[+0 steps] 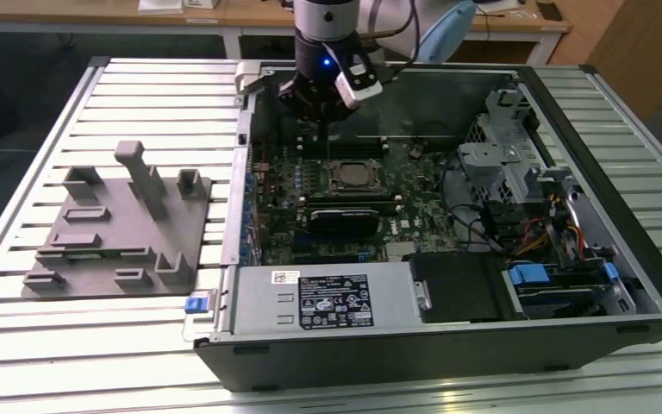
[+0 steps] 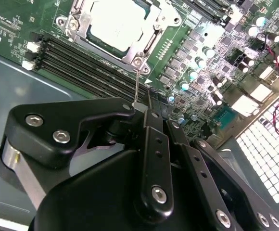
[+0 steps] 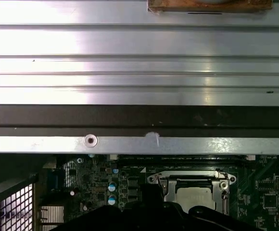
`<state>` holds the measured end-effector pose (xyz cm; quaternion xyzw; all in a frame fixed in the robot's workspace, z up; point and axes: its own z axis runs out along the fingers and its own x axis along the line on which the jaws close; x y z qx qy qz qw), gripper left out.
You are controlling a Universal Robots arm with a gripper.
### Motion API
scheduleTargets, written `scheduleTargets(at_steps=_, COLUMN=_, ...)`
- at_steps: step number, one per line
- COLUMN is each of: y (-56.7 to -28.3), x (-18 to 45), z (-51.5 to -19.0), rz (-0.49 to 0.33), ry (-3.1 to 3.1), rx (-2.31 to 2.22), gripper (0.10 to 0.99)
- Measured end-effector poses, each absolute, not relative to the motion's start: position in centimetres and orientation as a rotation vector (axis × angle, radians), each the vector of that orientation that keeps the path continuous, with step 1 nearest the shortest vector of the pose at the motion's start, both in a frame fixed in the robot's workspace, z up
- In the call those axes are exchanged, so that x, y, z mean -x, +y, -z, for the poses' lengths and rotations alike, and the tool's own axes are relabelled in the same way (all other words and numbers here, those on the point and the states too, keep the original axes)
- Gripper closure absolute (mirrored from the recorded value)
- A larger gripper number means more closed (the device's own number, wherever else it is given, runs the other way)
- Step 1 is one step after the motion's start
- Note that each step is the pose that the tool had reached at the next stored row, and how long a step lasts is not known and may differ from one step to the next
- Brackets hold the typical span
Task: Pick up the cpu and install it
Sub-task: 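Install the first cpu locking lever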
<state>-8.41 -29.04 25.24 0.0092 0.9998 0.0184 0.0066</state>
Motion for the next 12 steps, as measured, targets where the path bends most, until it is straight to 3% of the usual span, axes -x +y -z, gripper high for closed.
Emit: scheduleTargets(at_steps=12, y=-29.04, x=7.91, z=-25.24, rz=-0.058, ry=3.128, rx=-0.029, gripper=0.980)
